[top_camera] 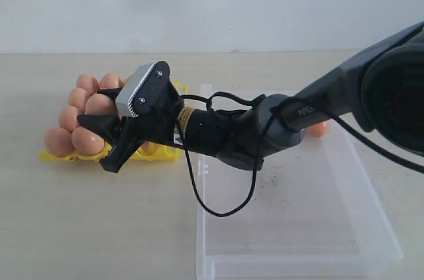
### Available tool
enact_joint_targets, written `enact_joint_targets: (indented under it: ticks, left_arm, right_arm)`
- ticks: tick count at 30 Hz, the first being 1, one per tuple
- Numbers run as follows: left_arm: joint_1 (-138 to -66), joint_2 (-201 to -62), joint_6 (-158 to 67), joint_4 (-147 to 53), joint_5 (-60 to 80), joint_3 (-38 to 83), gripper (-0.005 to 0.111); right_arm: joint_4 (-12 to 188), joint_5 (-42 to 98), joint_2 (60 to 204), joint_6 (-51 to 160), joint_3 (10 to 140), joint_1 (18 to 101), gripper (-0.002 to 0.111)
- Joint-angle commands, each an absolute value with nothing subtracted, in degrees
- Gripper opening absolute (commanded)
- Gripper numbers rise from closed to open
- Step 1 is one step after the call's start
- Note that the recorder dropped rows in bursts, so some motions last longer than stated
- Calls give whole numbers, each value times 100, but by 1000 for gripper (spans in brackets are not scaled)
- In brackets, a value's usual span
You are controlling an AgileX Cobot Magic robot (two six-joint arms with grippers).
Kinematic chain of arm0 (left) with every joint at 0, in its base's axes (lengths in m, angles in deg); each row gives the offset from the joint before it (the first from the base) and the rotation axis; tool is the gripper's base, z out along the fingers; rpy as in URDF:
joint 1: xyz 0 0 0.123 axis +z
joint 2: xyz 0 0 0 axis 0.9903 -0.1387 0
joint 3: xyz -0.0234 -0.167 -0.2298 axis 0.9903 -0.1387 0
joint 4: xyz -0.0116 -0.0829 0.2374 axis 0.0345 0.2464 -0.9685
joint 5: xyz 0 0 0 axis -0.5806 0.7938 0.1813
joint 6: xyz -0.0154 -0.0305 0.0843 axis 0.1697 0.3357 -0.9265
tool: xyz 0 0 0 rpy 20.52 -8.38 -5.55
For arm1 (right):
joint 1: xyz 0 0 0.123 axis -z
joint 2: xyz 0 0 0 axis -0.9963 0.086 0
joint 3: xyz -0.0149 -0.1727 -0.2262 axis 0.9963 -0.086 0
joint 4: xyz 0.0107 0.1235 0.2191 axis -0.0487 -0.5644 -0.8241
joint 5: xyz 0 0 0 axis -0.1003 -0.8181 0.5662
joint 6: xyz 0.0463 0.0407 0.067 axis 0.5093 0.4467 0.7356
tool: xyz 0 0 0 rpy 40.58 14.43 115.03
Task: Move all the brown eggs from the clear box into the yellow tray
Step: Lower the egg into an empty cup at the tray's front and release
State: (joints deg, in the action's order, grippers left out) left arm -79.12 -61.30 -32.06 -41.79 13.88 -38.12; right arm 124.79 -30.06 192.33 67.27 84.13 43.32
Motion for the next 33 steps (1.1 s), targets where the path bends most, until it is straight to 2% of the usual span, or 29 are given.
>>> enact_joint_targets:
  ticks: [1, 18, 33]
  left_arm:
    - [-7934, -6150, -3199, -4176, 1355, -3791, 4]
    - [-7934, -6150, -3199, -4176, 1355, -3791, 4]
    - [-7934, -6150, -3199, -4176, 1355, -3791, 4]
  right_arm:
    - [12958, -2910, 19462, 7127, 8773, 4339, 0]
    - [12877, -2692, 19808, 7402, 8896, 4519, 0]
    - [12839, -1922, 19816, 7482, 9049, 4519, 0]
